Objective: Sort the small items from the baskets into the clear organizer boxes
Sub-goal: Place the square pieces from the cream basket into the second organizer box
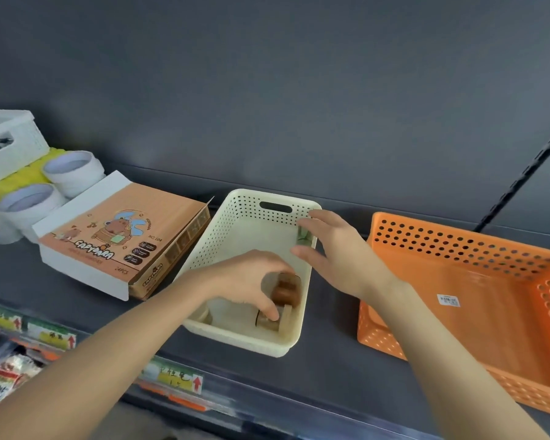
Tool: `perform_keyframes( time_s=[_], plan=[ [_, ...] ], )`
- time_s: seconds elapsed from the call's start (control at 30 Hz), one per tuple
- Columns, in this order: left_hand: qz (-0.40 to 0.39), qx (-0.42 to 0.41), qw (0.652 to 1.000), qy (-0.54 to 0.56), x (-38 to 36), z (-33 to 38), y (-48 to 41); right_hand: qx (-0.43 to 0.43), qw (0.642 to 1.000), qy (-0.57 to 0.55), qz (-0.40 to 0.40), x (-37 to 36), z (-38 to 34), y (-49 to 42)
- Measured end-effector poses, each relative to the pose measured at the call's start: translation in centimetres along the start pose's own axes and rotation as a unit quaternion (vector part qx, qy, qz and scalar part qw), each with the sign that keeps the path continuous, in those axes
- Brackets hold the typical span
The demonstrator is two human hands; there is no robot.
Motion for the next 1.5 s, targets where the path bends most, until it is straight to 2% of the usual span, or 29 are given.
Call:
perform_keyframes(
  time_s=[0.1, 0.27, 0.6, 0.77, 0.9, 1.0, 1.1, 1.23, 1.3, 1.4, 1.5],
  plan=[
    [0.004, -0.023, 1.0, -0.011, 0.5, 0.1, -0.5, -0.005, 1.0, 0.003, 0.011, 0.0, 0.0, -0.6],
    [-0.063, -0.097, 0.989, -0.097, -0.8, 0.6, -0.7, -0.037, 0.999, 0.003, 0.028, -0.3, -0.2, -1.1],
    [-0.045, -0.144, 0.978, -0.143, -0.6, -2.0, -1.3, -0.074, 0.996, 0.032, 0.044, -0.8, 0.0, -1.2],
    [-0.019, -0.139, 0.984, -0.11, -0.2, -2.2, -1.5, -0.078, 0.995, 0.048, 0.048, -0.7, -0.3, -1.1],
    [0.058, -0.098, 0.993, 0.019, 2.1, -2.4, -1.4, -0.081, 0.994, 0.063, 0.046, -0.4, -0.5, -1.2],
    [0.135, -0.08, 0.983, 0.091, 4.3, -2.9, -0.9, -0.074, 0.994, 0.068, 0.031, -0.9, -0.8, -1.6],
    [0.216, -0.059, 0.968, 0.113, 6.1, -3.9, -0.3, -0.062, 0.995, 0.084, 0.01, -2.1, -1.3, -2.3],
    [0.332, -0.022, 0.93, 0.157, 7.8, -5.0, 0.9, -0.034, 0.986, 0.153, -0.05, -4.8, -1.7, -3.7],
    [0.359, -0.009, 0.917, 0.174, 8.1, -5.6, 1.5, -0.026, 0.971, 0.218, -0.097, -6.2, -1.5, -4.2],
    [0.367, -0.005, 0.916, 0.164, 8.1, -6.7, 2.3, -0.001, 0.937, 0.316, -0.147, -7.4, -1.3, -4.8],
    [0.368, -0.005, 0.916, 0.162, 8.1, -7.3, 2.9, -0.001, 0.921, 0.352, -0.165, -7.9, -0.9, -5.3]
  ],
)
Point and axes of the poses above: each hand's wrist, its own y-axis away from the middle knuckle, its own x-axis out of the back of the hand, z = x × y, the point moved 3 cm from there along -y, towards the middle knuckle, and after that the axes turned 15 degrees about z, right-handed, at the moved point
